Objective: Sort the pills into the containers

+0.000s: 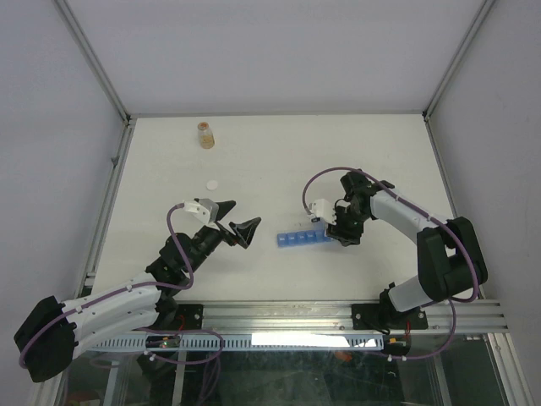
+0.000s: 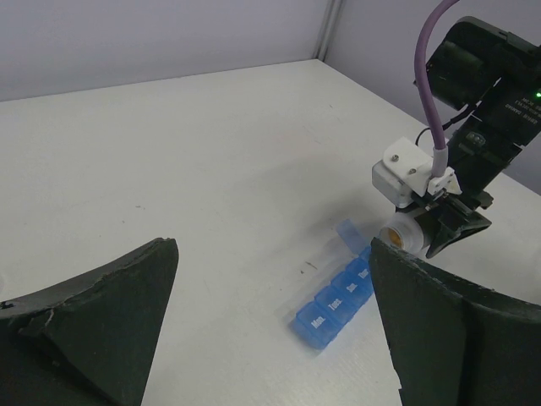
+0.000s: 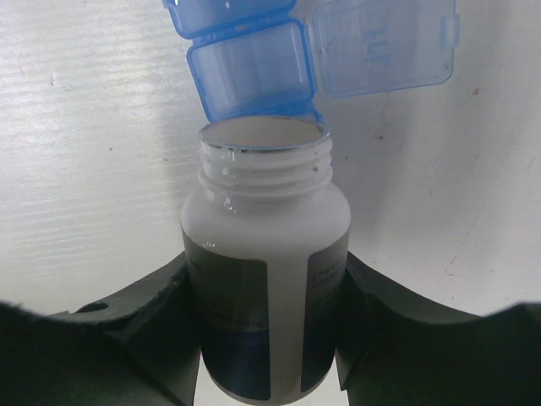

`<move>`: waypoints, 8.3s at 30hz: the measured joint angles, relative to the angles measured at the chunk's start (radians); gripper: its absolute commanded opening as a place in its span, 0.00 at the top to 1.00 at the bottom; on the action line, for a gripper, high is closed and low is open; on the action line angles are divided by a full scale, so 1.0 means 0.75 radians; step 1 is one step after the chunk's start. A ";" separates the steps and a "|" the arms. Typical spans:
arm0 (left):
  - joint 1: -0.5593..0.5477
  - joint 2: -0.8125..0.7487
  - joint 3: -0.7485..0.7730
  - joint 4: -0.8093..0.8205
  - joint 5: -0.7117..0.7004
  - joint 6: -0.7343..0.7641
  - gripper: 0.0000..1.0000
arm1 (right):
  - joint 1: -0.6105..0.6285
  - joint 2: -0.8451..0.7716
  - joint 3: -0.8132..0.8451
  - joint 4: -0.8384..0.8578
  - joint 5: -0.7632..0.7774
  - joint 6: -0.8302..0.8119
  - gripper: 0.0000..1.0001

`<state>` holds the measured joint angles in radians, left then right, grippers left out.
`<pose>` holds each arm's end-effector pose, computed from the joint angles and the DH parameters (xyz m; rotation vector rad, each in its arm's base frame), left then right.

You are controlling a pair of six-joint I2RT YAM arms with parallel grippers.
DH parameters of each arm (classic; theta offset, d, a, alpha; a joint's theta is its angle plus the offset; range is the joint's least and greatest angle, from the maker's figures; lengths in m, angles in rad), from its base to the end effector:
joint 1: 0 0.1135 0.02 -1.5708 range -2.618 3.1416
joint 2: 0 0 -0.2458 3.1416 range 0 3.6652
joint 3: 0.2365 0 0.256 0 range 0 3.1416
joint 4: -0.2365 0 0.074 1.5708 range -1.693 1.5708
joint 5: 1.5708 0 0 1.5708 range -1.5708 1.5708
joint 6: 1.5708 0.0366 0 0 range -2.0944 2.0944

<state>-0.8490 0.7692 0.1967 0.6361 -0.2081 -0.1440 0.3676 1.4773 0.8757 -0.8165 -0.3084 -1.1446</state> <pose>0.1343 -0.1411 0.2070 0.3691 1.4976 -0.6375 0.2319 0.1012 0.1592 -1.9913 2.0619 0.3293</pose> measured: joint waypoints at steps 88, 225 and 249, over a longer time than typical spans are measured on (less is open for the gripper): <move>0.000 -0.034 -0.021 0.001 0.000 0.000 0.01 | 0.207 0.057 0.130 -0.173 0.242 0.174 1.00; 0.000 -0.040 -0.022 0.000 0.000 0.000 0.01 | 0.314 0.092 0.170 -0.201 0.427 0.309 1.00; 0.000 -0.041 -0.022 0.000 -0.001 0.000 0.01 | 0.324 0.091 0.192 -0.220 0.426 0.330 1.00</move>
<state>-0.8490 0.7383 0.1802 0.6361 -0.2085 -0.1440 0.6106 1.5455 1.0199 -0.9817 0.0113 -0.8974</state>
